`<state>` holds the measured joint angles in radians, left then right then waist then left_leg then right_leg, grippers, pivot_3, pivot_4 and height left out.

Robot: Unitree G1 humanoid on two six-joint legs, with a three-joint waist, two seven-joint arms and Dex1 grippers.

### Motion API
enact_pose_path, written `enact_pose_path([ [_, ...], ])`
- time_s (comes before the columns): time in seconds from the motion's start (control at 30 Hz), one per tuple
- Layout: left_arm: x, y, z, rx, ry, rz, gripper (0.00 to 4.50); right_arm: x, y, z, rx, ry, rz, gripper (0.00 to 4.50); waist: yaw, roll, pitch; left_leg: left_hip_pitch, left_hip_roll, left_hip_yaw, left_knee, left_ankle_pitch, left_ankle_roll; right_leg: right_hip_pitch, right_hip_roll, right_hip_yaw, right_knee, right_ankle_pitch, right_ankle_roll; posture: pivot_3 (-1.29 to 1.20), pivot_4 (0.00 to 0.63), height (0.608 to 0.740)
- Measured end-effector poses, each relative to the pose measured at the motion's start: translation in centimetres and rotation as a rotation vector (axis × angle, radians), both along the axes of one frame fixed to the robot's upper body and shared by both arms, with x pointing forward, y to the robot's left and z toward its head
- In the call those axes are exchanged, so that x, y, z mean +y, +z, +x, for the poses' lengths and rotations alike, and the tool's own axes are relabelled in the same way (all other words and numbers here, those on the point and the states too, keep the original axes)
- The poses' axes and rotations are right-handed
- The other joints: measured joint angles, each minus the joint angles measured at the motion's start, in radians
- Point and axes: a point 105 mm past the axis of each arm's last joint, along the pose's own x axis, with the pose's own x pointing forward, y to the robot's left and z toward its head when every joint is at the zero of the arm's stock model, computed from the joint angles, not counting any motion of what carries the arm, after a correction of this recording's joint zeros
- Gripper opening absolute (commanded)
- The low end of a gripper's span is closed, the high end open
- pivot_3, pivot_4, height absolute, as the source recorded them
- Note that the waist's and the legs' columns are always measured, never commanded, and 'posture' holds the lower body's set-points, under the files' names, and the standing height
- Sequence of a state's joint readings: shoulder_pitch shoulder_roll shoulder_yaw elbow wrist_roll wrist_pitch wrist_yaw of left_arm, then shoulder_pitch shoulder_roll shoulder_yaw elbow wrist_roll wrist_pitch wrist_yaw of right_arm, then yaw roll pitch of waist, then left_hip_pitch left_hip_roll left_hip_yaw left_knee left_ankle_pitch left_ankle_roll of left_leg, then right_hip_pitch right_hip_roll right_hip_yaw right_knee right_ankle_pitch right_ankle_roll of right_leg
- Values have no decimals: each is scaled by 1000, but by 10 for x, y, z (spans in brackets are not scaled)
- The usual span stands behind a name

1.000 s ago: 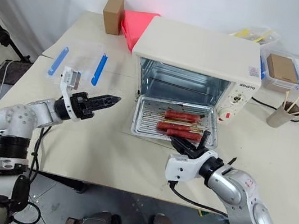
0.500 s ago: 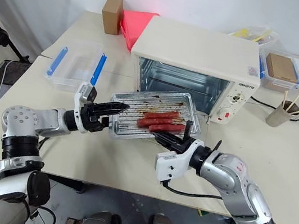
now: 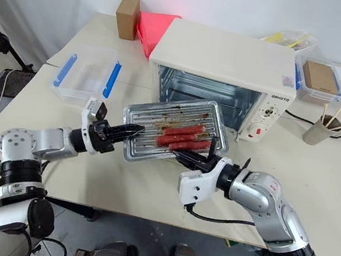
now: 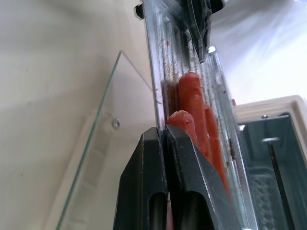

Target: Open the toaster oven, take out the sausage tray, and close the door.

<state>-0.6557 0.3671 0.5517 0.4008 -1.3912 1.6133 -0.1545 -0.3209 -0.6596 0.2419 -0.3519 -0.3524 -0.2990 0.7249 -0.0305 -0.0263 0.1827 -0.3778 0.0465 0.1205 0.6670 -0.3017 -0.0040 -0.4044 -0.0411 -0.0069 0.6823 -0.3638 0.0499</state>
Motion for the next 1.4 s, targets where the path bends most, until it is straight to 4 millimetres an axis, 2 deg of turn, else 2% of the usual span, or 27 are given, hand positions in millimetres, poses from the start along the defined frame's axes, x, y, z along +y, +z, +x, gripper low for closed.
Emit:
enact_pose_path([
  [0.1, 5, -2, -2, 46, -22, -5, 0, 3, 3, -4, 22, 25, 35, 704, 0, 0, 0, 0, 0, 0, 0, 0, 0, 0, 0, 0, 0, 0, 0, 0, 150, 740],
  [0.3, 19, 2, -12, 79, -54, -16, 0, 2, 10, -10, 79, 64, 115, 2480, 0, 0, 0, 1, 0, -1, 0, 0, 0, 1, -1, -1, 0, 0, 0, 0, 150, 740],
  [0.37, 31, -2, -19, 104, -40, -18, 0, -7, 6, -21, 141, 99, 143, 2948, 0, 0, 0, 2, 0, -2, -2, 0, 0, 3, -1, -2, -1, 0, 0, 0, 150, 740],
  [0.4, 41, -7, -23, 130, -4, -10, 0, -17, 1, -26, 196, 98, 165, 3371, -1, 0, 0, 4, 0, -3, -3, -1, 0, 6, -1, -2, -3, 0, 0, 0, 150, 740],
  [0.43, 47, -11, -26, 145, 19, -16, 0, -24, -2, -31, 224, 101, 177, 3600, -1, 0, 0, 5, 0, -3, -3, -1, 0, 7, -1, -2, -4, 0, 0, 0, 150, 740],
  [0.47, 54, -16, -29, 164, 49, -19, 0, -33, -8, -33, 252, 98, 178, 3971, -1, 0, 0, 7, 0, -4, -3, -1, 1, 10, -1, -3, -5, 0, 0, 0, 150, 740],
  [0.53, 59, -24, -32, 185, 83, -20, 0, -46, -11, -32, 268, 79, 194, 4435, 0, 0, 0, 8, 0, -4, -3, -1, 1, 13, -1, -3, -8, 0, 0, 0, 150, 740],
  [0.63, 64, -28, -41, 171, 119, -7, 0, -66, -8, -23, 254, 23, 225, 4435, 0, 0, 0, 9, -1, -5, -2, -1, 1, 15, -2, -3, -8, 0, 0, 0, 150, 740],
  [0.67, 68, -28, -43, 162, 146, -6, 0, -76, -10, -19, 263, -12, 236, 3989, 0, 0, 0, 9, -1, -5, -2, -1, 1, 15, -2, -4, -8, 0, 0, 0, 150, 740],
  [0.77, 78, -27, -46, 137, 216, -17, 0, -96, -14, -10, 300, -88, 286, 3147, 1, 0, 0, 9, -1, -5, -3, -1, 1, 14, -2, -4, -8, 0, -1, 0, 150, 740],
  [0.9, 94, -29, -57, 94, 354, -50, 0, -127, -19, 5, 438, -218, 426, 1858, -1, 0, 0, 8, 0, -5, -3, -1, 2, 14, -2, -4, -9, 0, -1, 0, 150, 740],
  [1.0, 102, -36, -64, 85, 483, -93, 0, -144, -28, 11, 568, -282, 505, 788, 1, 0, 0, 8, 0, -5, -3, -1, 2, 14, -2, -4, -9, 0, -1, 0, 150, 740],
  [1.1, 110, -37, -71, 64, 630, -143, 0, -155, -48, 11, 722, -328, 539, 21, 2, 0, 0, 8, -1, -5, -3, -2, 3, 15, -2, -4, -10, 0, -1, 0, 150, 740],
  [1.27, 116, -44, -83, 81, 812, -188, 0, -156, -71, 11, 871, -350, 549, 21, 2, 0, 0, 9, -1, -5, -3, -2, 3, 17, -2, -4, -12, 0, -1, 0, 150, 740],
  [1.4, 115, -40, -82, 79, 878, -197, 0, -148, -74, 18, 900, -329, 563, 21, 3, 0, 0, 9, -1, -5, -3, -2, 3, 17, -1, -4, -12, 0, -1, 0, 150, 740],
])
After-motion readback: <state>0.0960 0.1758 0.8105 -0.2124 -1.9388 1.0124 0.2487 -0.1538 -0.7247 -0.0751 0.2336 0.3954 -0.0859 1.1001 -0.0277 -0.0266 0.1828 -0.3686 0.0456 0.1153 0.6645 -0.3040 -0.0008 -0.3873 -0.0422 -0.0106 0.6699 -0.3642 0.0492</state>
